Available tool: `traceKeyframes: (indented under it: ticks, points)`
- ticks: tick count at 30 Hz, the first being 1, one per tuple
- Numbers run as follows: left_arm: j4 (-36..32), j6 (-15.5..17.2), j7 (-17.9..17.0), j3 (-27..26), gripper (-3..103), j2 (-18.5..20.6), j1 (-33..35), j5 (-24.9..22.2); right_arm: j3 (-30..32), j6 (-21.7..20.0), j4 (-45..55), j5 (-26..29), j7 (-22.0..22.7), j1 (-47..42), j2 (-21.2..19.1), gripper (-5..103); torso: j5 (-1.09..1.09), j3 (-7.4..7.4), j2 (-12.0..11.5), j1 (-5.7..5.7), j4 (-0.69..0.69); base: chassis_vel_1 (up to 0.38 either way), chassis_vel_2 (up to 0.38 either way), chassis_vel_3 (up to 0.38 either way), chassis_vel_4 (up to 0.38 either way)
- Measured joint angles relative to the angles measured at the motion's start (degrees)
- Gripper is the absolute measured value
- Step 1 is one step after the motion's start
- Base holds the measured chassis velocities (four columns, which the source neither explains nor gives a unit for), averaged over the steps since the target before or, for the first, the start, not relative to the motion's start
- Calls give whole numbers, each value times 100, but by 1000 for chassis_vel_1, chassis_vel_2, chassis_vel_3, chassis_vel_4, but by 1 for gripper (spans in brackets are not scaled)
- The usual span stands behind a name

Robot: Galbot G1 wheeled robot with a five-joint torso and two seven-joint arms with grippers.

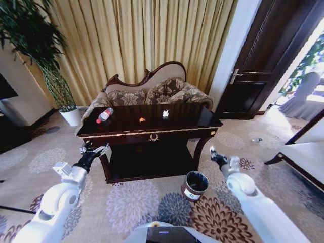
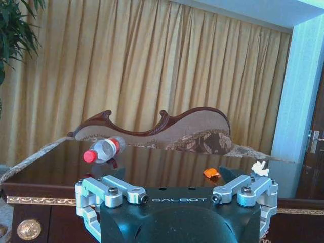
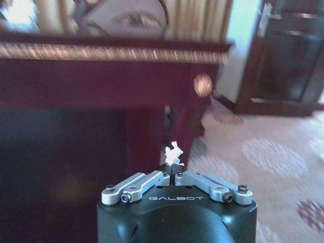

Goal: Move to the front of the table and place the trash on the table into the trash bin.

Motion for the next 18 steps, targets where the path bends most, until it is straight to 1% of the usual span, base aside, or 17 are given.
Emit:
traceKeyframes:
  ticks: [2, 3, 4, 6, 7, 10, 14, 15, 16, 18]
  points:
    - [2, -1, -1, 22, 100, 21, -20, 2, -133, 124, -436, -235, 31, 141, 163, 0, 2, 0, 0, 0, 2, 0, 0, 0, 0]
    - [-3, -1, -10, 24, 100, 33, -32, -4, -201, 180, -648, -327, 44, 230, 229, 0, 0, 0, 0, 0, 2, 0, 0, 0, 0]
    - [-3, -1, -10, 24, 100, 33, -32, -4, -201, 180, -648, -327, 44, 230, 229, 0, 0, 0, 0, 0, 2, 0, 0, 0, 0]
    - [-14, 0, -12, 24, 100, 49, -39, -15, -319, 246, -1085, -492, 47, 425, 375, 0, 3, 1, -1, 1, 2, 0, 0, 0, 0]
    - [-14, 0, -12, 24, 100, 49, -39, -15, -319, 246, -1085, -492, 47, 425, 375, 0, 3, 1, -1, 1, 2, 0, 0, 0, 0]
    - [-1, 0, -12, 11, 100, 50, -26, -17, -345, 339, -1524, -775, -9, 544, 532, 0, 1, 0, -1, 0, 3, 0, 0, 0, 0]
    - [12, -2, -11, 10, 100, 59, -42, -21, -334, 402, -1760, -956, -16, 566, 612, 0, 1, 0, -1, 0, 2, 0, 0, 0, 0]
    - [12, -2, -11, 14, 100, 70, -64, -37, -318, 434, -1863, -1056, -16, 563, 646, -2, 1, 0, 0, 0, 1, 0, 0, 0, 0]
    - [12, -2, -11, 14, 100, 70, -64, -37, -318, 434, -1863, -1056, -16, 563, 646, -2, 1, 0, 0, 0, 1, 0, 0, 0, 0]
    - [16, -2, -11, 25, 100, 85, -85, -47, -286, 495, -1955, -1183, -14, 544, 678, 7, 1, 0, -1, 1, 0, 0, 0, 0, 0]
